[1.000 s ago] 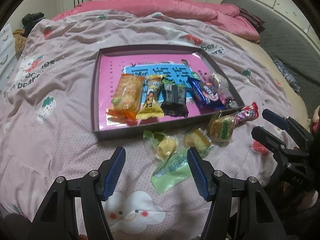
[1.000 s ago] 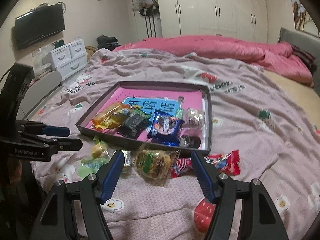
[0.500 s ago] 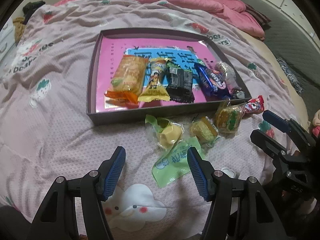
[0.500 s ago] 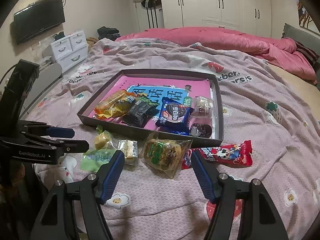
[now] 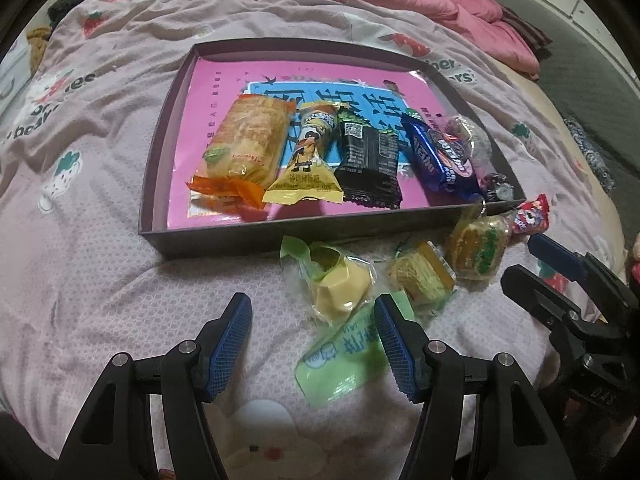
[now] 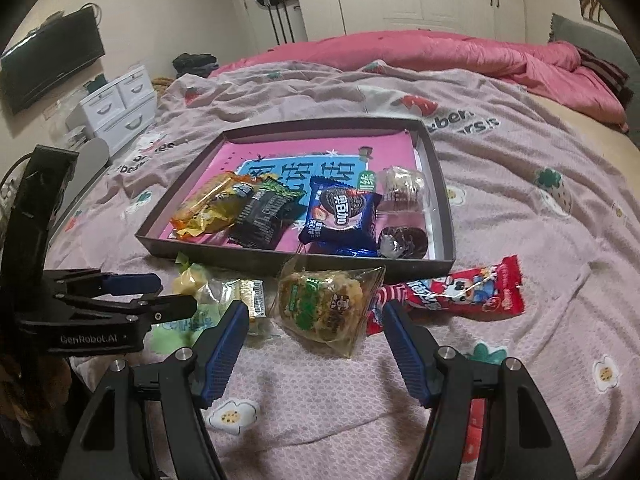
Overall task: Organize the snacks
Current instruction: 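Move the left tool to the pale green candy bag while the right approaches the clear pastry bag, then grasp the pale green candy bag with the left tool while the right grasps the pastry bag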
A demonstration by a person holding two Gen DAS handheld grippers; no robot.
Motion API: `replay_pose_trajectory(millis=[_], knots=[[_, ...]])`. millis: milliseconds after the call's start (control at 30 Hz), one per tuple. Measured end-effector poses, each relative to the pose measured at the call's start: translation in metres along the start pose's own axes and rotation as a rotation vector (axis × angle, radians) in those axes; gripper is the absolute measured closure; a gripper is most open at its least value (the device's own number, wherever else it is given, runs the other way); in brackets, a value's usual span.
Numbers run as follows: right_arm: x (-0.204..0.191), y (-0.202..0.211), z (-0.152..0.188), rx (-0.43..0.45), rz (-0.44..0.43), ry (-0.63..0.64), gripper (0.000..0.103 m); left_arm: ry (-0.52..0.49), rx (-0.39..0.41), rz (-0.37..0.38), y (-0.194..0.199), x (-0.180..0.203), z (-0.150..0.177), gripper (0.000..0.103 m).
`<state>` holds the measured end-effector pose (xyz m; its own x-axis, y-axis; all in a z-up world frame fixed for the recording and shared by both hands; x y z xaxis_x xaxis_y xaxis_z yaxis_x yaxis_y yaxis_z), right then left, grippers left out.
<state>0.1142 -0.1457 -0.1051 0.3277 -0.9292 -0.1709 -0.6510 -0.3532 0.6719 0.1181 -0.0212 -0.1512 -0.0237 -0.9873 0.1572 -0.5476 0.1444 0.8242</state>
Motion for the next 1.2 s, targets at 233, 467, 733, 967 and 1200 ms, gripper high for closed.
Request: replay_pose_trajectory(millis=[233, 467, 733, 967, 1200], knots=[[-0.003, -0.020, 0.005, -0.033, 0.005, -0.032, 0.035, -0.011, 0.001, 0.001, -0.004, 0.003, -0.002, 0.037], [-0.005, -0.030, 0.002, -0.022, 0.010, -0.039, 0.034, -0.015, 0.001, -0.001, -0.005, 0.004, -0.003, 0.037], [-0.009, -0.041, 0.004, -0.030, 0.056, 0.030, 0.035, -0.014, -0.007, -0.003, -0.007, 0.004, -0.001, 0.037], [0.000, -0.044, 0.009, -0.055, 0.032, 0.011, 0.045, -0.001, -0.012, -0.003, -0.011, 0.004, 0.000, 0.037], [0.005, -0.031, 0.006, -0.034, -0.018, -0.035, 0.048, 0.038, -0.015, 0.020, -0.018, 0.011, -0.001, 0.037]])
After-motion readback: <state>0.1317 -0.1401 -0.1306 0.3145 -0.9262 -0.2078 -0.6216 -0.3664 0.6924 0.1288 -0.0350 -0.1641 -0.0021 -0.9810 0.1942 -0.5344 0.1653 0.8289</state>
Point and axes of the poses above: each gripper's, at about its wrist camera, not at the fingertips, and y roughly against the way its jaws point, x to its right, z to its underside, the point moved 10 cm from there along -y, roughly the way its jaws point, and after that the axes turned 9 degrees about x, right-handed, at the moved point
